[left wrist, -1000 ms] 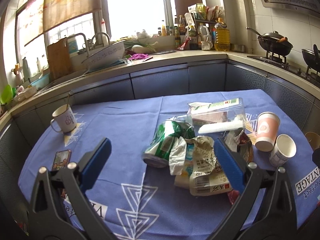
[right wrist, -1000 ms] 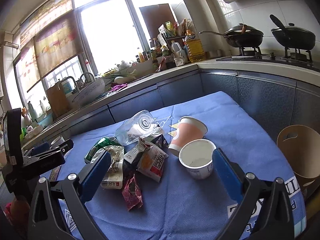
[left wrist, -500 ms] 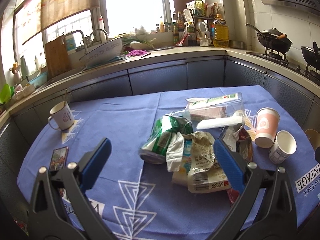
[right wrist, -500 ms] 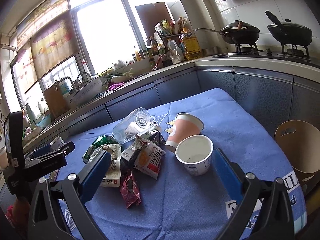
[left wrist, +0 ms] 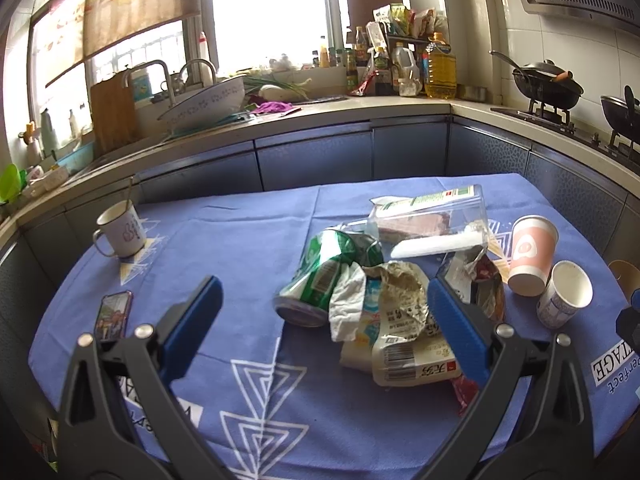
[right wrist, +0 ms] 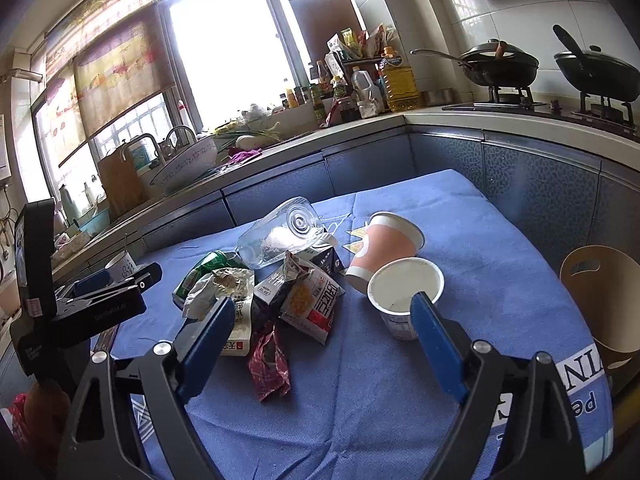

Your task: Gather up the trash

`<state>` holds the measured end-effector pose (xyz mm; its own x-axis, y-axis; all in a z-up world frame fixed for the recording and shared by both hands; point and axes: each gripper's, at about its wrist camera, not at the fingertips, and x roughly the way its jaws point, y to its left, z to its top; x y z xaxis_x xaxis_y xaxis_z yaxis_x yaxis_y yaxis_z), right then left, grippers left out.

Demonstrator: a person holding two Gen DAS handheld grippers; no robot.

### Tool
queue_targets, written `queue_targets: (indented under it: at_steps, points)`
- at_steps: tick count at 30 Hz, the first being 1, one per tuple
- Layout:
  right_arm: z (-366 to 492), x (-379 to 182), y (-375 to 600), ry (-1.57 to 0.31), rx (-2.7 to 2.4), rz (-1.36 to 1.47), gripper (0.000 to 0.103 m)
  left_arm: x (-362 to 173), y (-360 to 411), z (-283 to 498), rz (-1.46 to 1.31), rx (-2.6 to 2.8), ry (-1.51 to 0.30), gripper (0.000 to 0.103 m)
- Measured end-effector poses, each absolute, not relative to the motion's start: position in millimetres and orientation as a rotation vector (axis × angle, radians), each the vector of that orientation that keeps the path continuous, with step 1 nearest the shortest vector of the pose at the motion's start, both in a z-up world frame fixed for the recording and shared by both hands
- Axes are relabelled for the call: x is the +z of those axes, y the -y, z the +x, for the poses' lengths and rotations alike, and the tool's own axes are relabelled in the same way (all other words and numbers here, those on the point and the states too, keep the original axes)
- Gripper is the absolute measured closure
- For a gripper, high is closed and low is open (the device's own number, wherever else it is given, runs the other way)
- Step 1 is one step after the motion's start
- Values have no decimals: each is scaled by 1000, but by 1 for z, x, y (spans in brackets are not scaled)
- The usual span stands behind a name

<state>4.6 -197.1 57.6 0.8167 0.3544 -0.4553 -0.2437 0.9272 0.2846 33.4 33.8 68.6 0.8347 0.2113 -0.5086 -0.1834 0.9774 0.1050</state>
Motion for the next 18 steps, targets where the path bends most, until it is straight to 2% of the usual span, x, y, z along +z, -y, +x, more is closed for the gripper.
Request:
queue_targets:
  at_steps: [7,14,16,18]
  points:
    - [8,51,196,-564,347,218,27,62,-35,36,36,198,-552,5]
    - [14,40,192,-613,378,209,42,51,-41,37,-10,109,-552,5]
    - [16,35,195,-628,376,213,44,48,-43,37,-47,54,-555,9]
    - [19,30,199,-644,369,218,48,41,-40,39,-56,2,-585,19]
